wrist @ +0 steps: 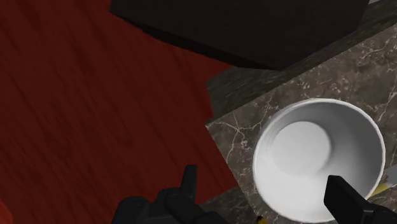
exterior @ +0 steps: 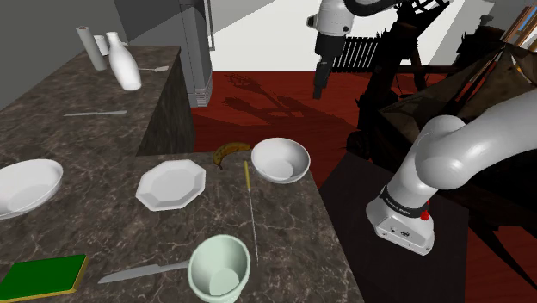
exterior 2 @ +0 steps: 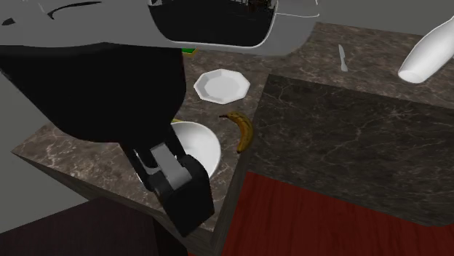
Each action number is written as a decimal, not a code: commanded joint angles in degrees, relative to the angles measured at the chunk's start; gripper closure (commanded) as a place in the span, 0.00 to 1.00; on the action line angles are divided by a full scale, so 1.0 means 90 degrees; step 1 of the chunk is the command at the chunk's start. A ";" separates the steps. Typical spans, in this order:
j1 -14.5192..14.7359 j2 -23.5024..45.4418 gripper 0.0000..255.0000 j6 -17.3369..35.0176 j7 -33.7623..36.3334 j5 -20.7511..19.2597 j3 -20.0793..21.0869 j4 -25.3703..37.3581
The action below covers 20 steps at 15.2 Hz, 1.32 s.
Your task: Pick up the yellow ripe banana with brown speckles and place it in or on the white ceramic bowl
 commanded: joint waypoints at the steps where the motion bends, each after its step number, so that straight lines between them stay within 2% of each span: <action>1: 0.0090 0.0422 0.00 0.0399 -0.0150 0.0017 0.0025 0.0048; 11: 0.0521 0.2552 0.00 0.2046 -0.0743 0.0111 0.0288 0.0609; 20: 0.0841 0.4553 0.00 0.3028 -0.1148 0.0009 0.0591 0.1701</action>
